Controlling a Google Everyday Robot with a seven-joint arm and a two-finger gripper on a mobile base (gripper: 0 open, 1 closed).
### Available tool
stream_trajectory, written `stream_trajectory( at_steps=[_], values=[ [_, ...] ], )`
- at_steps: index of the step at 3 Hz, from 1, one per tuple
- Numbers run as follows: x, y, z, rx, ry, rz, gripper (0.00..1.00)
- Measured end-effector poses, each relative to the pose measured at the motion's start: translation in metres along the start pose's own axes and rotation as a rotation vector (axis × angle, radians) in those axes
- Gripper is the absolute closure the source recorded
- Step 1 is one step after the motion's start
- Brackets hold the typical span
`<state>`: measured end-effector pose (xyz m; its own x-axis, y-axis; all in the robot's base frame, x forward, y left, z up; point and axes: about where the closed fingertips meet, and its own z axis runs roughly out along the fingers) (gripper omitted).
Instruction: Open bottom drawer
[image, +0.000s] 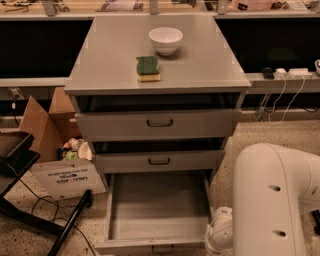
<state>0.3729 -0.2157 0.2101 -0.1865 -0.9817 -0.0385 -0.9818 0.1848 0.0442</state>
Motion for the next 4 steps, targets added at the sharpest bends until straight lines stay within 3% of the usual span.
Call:
stream_trajectory(
  at_steps=[1,2,3,4],
  values=[
    [-0.001,-0.003,0.0,0.008,0.0,-0.013,0.0],
    [0.005,0.004,0.01,-0.024,-0.002,0.01,0.0],
    [0.021,0.035,0.023,-0.105,0.012,0.086,0.19],
    [0.034,0.057,0.024,-0.15,0.023,0.145,0.42]
  ],
)
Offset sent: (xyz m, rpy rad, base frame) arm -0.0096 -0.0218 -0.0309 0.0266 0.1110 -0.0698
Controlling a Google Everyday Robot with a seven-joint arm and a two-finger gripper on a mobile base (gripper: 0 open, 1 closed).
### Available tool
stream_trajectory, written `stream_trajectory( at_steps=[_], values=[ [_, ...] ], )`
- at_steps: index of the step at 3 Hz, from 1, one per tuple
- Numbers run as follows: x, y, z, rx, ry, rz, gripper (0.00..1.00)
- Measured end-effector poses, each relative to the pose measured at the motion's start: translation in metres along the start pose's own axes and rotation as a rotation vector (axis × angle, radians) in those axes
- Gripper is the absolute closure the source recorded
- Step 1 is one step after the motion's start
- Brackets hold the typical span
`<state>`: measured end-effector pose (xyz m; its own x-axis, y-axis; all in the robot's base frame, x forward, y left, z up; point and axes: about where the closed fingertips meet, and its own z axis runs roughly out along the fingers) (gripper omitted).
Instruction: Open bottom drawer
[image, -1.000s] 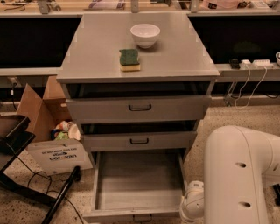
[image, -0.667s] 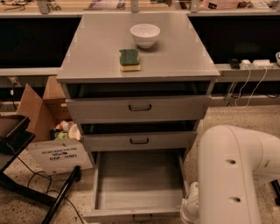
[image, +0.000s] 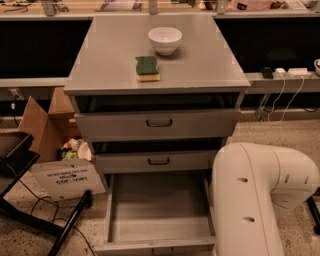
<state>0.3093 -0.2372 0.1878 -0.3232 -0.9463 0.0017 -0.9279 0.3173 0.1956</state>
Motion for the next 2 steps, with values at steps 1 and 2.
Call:
stream_trajectory(
  at_steps=[1,2],
  values=[
    [0.0,0.001,-0.006,0.0,0.0,0.0,0.66],
    [0.018,0.016,-0.01,-0.024,0.019,0.065,0.94]
  ],
)
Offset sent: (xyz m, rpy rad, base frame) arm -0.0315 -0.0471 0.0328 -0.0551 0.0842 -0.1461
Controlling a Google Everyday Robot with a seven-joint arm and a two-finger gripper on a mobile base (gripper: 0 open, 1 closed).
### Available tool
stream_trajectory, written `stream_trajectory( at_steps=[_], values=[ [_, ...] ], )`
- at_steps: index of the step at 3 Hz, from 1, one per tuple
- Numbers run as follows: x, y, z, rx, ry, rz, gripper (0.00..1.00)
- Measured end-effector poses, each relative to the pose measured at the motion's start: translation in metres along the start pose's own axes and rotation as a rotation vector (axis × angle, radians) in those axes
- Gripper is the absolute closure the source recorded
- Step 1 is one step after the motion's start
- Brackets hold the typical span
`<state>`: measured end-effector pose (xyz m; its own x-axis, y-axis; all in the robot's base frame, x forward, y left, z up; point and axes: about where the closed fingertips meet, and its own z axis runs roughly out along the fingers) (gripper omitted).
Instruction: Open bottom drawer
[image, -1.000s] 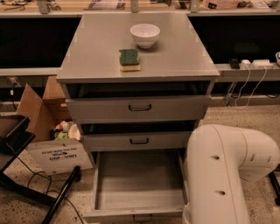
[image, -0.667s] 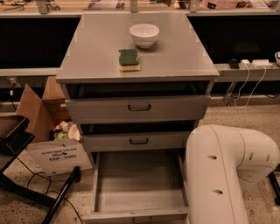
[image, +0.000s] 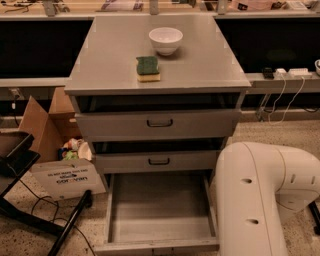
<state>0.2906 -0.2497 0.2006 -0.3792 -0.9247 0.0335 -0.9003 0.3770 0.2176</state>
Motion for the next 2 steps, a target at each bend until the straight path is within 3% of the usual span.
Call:
stream_trajectory(
  at_steps=[1,2],
  values=[
    [0.0,0.0,0.0,0.0,0.0,0.0,0.79],
    [0.0,0.0,-0.034,0.035,-0.007,-0.037,0.56]
  ],
)
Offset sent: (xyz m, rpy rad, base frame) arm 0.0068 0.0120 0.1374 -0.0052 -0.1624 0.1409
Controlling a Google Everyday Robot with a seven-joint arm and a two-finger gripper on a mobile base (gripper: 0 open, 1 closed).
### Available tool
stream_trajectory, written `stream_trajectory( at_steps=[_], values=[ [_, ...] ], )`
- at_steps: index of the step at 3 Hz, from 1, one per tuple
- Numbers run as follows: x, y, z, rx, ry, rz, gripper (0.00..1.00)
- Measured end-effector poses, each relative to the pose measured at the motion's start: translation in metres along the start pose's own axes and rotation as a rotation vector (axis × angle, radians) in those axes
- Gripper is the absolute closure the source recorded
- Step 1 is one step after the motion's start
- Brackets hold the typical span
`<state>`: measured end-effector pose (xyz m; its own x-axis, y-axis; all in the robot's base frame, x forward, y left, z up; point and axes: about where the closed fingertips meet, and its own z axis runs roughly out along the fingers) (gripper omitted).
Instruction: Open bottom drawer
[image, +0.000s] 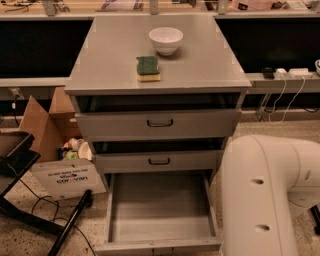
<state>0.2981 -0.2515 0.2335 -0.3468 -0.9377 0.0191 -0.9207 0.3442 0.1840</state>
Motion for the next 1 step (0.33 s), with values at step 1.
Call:
stream_trajectory(
  at_steps=[1],
  values=[
    [0.0074,0.0277,-0.0583,0.012,0.052,-0.037,0.33]
  ],
)
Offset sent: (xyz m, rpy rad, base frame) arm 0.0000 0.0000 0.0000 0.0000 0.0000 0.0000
